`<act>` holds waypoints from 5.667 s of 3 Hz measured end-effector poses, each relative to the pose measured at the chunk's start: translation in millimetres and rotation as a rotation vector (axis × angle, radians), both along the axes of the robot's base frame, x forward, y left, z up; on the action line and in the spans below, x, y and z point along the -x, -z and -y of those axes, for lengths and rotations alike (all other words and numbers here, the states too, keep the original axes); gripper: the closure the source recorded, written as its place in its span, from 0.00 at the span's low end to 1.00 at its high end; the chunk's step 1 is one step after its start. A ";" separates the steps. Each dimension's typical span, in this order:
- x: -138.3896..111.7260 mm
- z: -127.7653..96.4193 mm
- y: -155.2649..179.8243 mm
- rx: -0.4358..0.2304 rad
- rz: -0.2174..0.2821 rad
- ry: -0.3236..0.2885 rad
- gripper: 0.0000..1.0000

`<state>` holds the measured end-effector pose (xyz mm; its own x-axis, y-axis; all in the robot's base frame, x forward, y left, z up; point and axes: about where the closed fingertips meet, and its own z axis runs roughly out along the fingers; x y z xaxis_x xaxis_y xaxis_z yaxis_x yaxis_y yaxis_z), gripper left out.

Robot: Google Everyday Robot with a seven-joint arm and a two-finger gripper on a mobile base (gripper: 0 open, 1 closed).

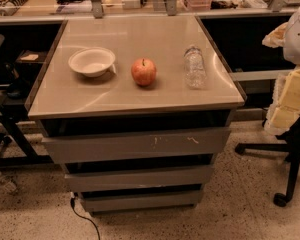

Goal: Open top drawer

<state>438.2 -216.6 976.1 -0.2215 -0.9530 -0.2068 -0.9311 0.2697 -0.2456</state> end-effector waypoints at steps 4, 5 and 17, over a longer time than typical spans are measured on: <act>32.9 -99.0 158.9 -0.208 -0.197 -0.069 0.00; 32.7 -98.6 157.6 -0.207 -0.195 -0.068 0.00; -69.4 -143.2 345.2 0.048 -0.074 -0.030 0.00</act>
Offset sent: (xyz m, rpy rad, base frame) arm -0.0332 0.0783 -0.1446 0.1879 0.1785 0.0149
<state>507.5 -73.5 631.0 -0.2058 -0.9678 -0.1450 -0.9545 0.2312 -0.1882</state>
